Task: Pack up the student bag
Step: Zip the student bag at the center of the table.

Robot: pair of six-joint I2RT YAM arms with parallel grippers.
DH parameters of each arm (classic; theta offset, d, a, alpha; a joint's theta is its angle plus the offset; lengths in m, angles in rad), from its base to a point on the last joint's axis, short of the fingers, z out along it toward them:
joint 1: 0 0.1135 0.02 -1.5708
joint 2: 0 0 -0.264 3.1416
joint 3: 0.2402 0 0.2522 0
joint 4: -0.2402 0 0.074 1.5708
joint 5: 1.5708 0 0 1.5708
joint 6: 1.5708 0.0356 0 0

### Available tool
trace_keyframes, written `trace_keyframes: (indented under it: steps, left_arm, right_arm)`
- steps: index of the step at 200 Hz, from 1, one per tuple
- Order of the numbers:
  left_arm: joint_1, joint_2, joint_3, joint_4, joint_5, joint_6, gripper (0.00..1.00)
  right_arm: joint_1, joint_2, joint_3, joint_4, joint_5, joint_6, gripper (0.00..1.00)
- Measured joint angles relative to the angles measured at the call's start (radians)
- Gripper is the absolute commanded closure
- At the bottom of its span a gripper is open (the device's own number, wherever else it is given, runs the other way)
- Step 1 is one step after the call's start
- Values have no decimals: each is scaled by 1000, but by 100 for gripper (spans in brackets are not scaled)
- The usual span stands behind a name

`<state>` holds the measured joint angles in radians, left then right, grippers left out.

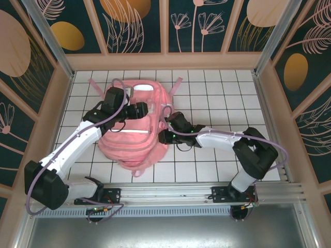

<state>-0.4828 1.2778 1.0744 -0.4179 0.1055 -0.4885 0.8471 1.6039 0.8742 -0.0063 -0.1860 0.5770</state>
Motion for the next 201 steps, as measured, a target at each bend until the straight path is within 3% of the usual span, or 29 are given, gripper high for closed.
trace_keyframes:
  steps: [36, 81, 121, 186, 201]
  left_arm:
    - [-81, 29, 35, -48, -96, 7, 25]
    - [-192, 286, 254, -203, -395, -129, 24]
    - [-303, 399, 273, -320, -531, -196, 26]
    - [-343, 483, 251, -365, -638, -253, 36]
    - [-343, 502, 237, -356, -650, -258, 43]
  right_arm:
    - [-80, -196, -6, -39, 192, 35, 76]
    - [-123, -292, -7, -112, 400, 106, 76]
    - [-153, -292, -37, -140, 429, 137, 76]
    - [-168, -266, -45, -140, 417, 135, 76]
    - [-174, -262, -48, -140, 412, 132, 77]
